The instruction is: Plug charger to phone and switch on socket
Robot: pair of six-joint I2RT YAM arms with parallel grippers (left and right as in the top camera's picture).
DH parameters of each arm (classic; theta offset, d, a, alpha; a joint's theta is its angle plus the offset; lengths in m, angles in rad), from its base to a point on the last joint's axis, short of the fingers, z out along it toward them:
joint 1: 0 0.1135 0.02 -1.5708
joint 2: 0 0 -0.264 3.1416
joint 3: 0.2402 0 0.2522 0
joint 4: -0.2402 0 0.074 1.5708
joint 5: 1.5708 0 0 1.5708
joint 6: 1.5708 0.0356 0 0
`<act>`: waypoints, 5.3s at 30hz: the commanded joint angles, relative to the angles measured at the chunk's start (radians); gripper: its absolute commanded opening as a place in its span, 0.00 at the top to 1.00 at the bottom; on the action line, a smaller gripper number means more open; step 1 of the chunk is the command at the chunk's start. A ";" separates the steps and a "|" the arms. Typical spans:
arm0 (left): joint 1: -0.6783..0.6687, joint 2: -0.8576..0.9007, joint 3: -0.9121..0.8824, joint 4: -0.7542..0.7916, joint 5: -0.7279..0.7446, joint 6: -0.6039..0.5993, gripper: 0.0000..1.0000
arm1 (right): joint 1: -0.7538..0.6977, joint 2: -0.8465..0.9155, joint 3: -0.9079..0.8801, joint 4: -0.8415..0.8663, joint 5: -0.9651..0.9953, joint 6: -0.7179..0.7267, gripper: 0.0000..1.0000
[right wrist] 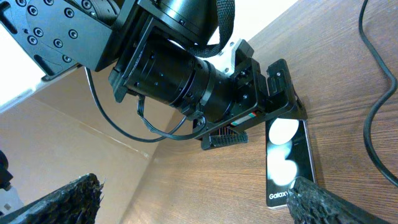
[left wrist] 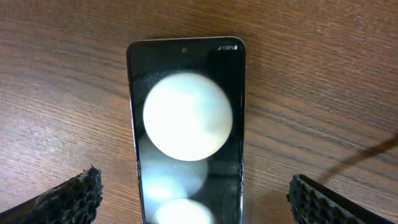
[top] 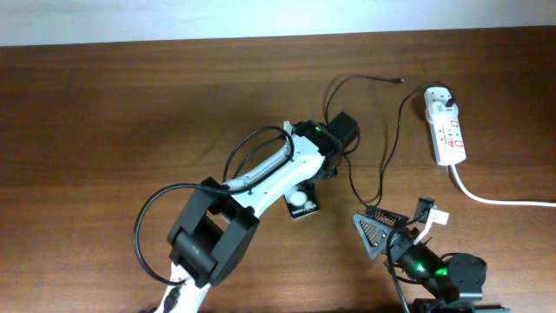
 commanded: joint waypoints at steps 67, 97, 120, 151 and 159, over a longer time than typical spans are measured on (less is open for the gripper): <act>0.733 -0.591 -0.169 -0.248 0.869 0.546 0.41 | -0.006 0.027 0.097 0.013 -0.087 -0.002 0.01; 0.733 -0.590 -0.169 -0.183 0.865 0.457 0.41 | 1.070 1.522 0.810 0.682 1.053 -0.081 0.21; 0.733 -0.590 -0.169 -0.190 0.864 0.457 0.39 | 1.083 1.587 0.911 0.555 1.103 0.018 0.82; 0.733 -0.591 -0.169 -0.209 0.822 0.457 0.01 | 0.992 1.257 0.911 -0.196 1.031 0.319 0.96; 0.733 -0.590 -0.169 -0.209 0.822 0.457 0.01 | 0.765 1.069 0.908 -0.310 0.749 0.460 0.96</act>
